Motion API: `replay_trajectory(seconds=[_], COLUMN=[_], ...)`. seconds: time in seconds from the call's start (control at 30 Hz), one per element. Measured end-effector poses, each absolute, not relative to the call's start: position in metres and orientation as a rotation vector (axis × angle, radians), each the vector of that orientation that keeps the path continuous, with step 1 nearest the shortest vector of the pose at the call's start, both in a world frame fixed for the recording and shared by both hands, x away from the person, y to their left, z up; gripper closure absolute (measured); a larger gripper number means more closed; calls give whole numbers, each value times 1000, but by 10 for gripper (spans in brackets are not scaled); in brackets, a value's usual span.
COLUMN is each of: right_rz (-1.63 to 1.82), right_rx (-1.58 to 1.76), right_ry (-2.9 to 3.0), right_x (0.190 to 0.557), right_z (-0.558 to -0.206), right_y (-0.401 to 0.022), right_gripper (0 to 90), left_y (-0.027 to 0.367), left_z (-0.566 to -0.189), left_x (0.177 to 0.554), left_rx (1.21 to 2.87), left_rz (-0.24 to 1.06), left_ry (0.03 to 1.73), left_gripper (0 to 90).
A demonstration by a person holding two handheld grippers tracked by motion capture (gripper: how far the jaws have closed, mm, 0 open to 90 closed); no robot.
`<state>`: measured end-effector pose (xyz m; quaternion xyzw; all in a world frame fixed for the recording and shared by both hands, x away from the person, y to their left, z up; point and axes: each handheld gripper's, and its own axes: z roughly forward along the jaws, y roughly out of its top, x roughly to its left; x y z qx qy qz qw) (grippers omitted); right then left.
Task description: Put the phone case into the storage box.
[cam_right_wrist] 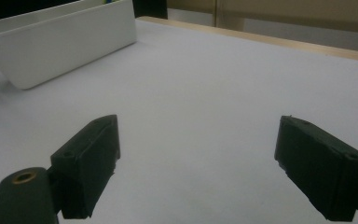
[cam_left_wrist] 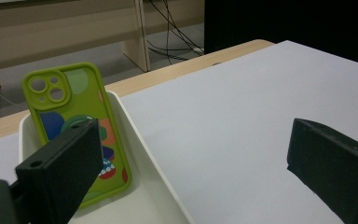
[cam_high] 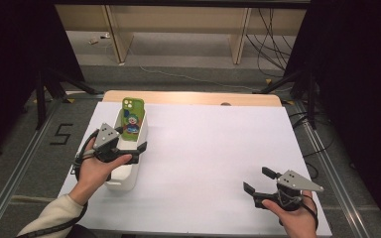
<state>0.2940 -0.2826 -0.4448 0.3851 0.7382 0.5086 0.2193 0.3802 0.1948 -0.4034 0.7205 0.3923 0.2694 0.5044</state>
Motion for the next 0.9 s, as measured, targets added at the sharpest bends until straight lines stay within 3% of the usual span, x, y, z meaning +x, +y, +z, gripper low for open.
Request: replay_trajectory(seconds=[0.9], right_rz=[1403], right_rx=[1071], right_ry=[2045], right_x=[294], right_z=[-445], right_y=[-282], right_gripper=[152], left_y=[192], left_z=[-404], left_x=[358], left_rx=[1750], left_rz=[621], left_ry=[901], left_gripper=[36])
